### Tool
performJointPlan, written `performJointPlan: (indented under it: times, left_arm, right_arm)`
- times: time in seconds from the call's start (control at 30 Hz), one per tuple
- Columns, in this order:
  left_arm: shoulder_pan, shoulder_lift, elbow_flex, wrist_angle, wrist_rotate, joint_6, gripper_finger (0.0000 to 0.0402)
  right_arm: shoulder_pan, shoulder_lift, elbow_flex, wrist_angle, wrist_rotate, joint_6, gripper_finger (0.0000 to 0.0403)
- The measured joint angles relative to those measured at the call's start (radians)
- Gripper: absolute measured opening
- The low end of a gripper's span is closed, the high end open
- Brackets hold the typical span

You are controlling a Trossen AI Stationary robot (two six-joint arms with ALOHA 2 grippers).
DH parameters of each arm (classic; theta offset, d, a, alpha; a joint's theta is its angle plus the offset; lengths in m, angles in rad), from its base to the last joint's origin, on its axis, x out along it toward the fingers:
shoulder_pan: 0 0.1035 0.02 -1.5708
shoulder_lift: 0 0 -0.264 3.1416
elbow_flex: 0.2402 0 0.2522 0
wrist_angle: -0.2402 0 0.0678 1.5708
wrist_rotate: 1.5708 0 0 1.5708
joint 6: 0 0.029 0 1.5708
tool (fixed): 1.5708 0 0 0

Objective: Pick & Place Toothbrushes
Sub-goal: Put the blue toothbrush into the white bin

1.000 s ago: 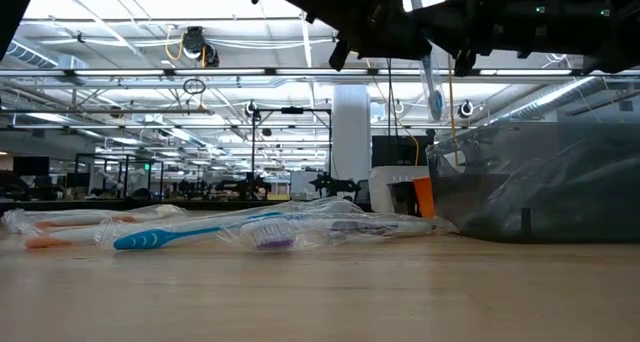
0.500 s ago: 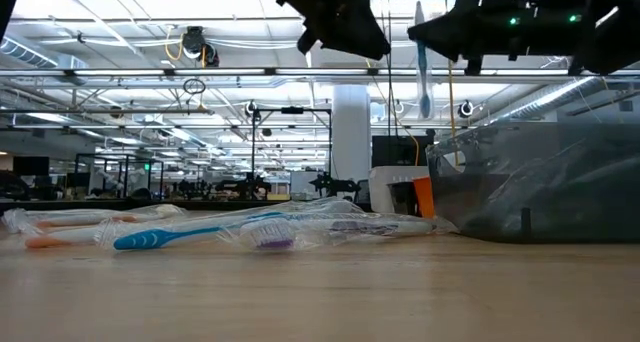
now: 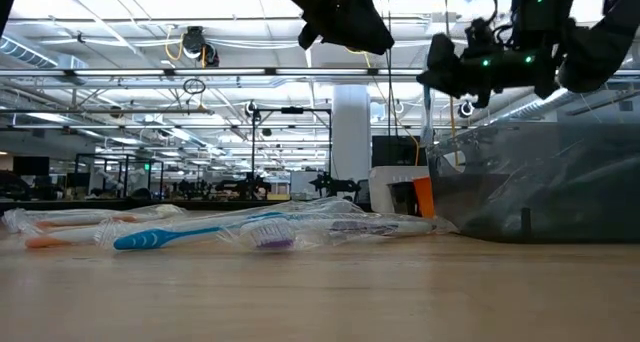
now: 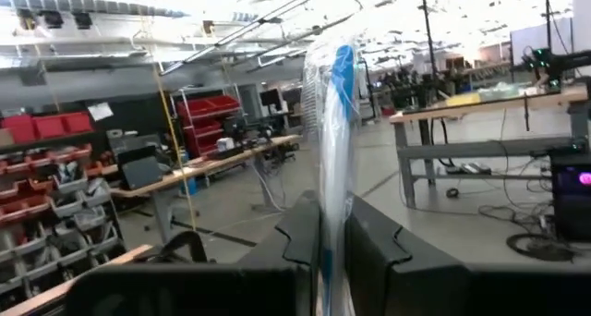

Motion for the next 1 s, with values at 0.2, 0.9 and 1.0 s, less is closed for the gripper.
performJointPlan:
  times: [0.2,0.9,1.0]
  left_arm:
    - [0.000,0.011,0.000,0.018,0.000,0.002,0.0088]
    - [0.002,0.050,0.001,0.020,0.000,0.040,0.0088]
    - [0.002,0.050,0.001,0.020,0.000,0.041,0.0088]
  right_arm:
    - [-0.101,0.151,0.054,0.116,-0.046,0.045,0.0020]
    - [-0.214,0.569,0.198,0.299,-0.096,0.171,0.0020]
    - [-0.214,0.589,0.198,0.319,-0.096,0.187,0.0040]
